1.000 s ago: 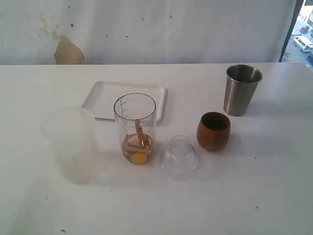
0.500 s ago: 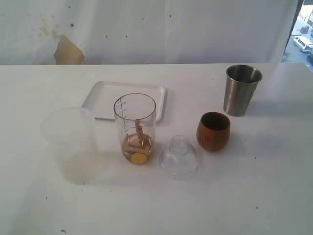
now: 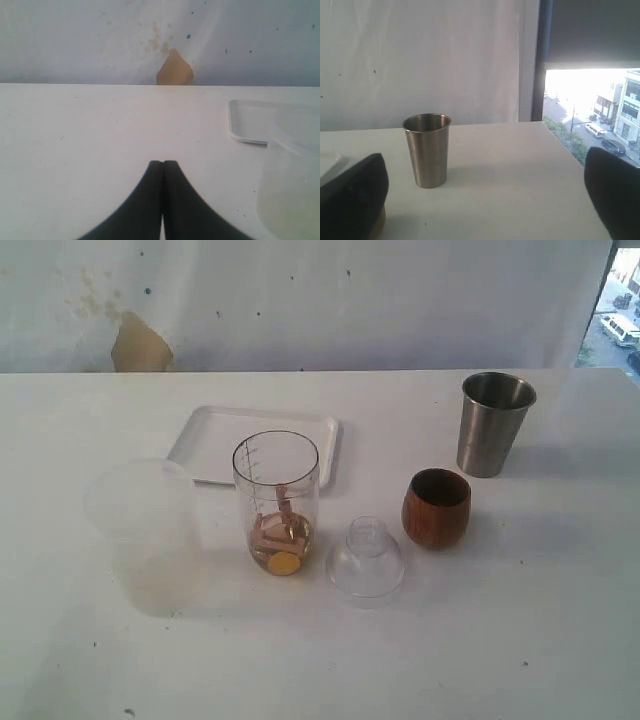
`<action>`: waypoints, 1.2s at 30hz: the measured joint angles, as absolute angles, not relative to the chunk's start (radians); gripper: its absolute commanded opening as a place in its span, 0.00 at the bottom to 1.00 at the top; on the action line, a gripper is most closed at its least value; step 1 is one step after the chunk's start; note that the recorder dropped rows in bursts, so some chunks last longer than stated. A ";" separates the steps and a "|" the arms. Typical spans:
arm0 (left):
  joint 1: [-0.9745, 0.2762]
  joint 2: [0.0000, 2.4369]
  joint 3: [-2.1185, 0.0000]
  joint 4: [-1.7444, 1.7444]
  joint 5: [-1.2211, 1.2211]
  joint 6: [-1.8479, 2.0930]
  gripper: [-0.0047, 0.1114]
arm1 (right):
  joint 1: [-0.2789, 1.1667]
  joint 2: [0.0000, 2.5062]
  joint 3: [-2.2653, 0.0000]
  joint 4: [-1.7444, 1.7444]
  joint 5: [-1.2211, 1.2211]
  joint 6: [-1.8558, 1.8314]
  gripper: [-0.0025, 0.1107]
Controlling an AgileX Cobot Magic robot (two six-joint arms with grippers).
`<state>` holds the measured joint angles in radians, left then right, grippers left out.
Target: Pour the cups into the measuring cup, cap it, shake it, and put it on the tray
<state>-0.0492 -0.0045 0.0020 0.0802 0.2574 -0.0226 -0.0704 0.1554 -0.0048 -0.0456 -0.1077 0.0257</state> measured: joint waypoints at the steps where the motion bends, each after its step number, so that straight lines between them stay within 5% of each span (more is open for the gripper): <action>1: -0.049 -0.004 0.002 0.080 0.257 -0.023 0.93 | -0.070 0.155 -0.005 -0.046 -0.108 0.026 0.89; 26: -0.049 -0.004 0.002 0.080 0.257 -0.023 0.93 | -0.070 0.155 -0.026 -0.219 -0.448 0.488 0.89; 31: -0.049 -0.004 0.002 0.080 0.257 -0.023 0.93 | -0.070 0.326 -0.049 -0.911 -0.613 0.927 0.89; 36: -0.049 -0.004 0.002 0.080 0.257 -0.023 0.93 | -0.070 0.717 -0.137 -1.114 -0.773 1.003 0.89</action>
